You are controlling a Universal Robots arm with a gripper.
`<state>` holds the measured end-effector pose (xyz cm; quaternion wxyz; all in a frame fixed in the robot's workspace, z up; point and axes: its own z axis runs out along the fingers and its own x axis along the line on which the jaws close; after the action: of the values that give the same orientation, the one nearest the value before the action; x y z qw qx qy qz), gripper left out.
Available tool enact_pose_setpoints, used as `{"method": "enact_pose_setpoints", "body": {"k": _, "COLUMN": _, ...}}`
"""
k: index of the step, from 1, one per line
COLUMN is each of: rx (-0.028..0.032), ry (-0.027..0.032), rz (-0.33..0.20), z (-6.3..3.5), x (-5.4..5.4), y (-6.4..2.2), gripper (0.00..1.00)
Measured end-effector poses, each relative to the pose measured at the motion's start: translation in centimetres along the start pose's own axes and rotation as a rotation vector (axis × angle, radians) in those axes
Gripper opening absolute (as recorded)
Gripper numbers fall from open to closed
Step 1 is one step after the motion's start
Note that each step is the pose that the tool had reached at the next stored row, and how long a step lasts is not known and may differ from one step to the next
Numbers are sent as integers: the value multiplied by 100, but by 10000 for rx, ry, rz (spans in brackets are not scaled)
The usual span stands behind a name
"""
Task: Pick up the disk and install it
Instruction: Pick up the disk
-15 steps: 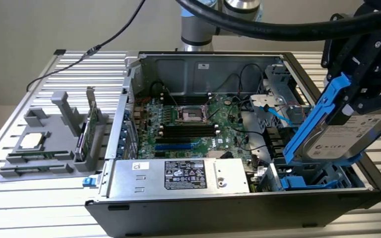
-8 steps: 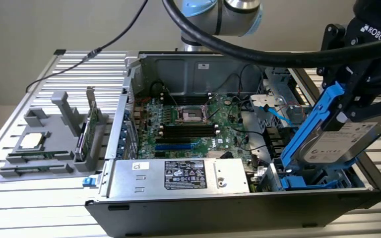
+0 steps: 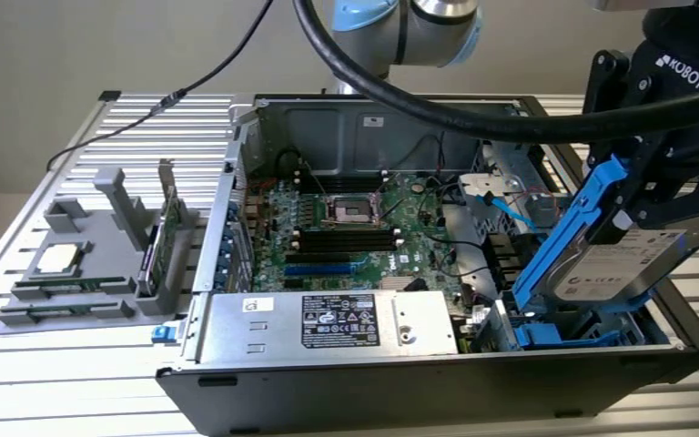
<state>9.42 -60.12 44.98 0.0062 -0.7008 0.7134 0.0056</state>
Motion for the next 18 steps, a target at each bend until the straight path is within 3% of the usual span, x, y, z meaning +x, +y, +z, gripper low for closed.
{"method": "enact_pose_setpoints", "body": {"k": 18, "rx": 0, "ry": -1, "rz": 0, "z": 81, "x": 1, "y": -9, "gripper": 33}}
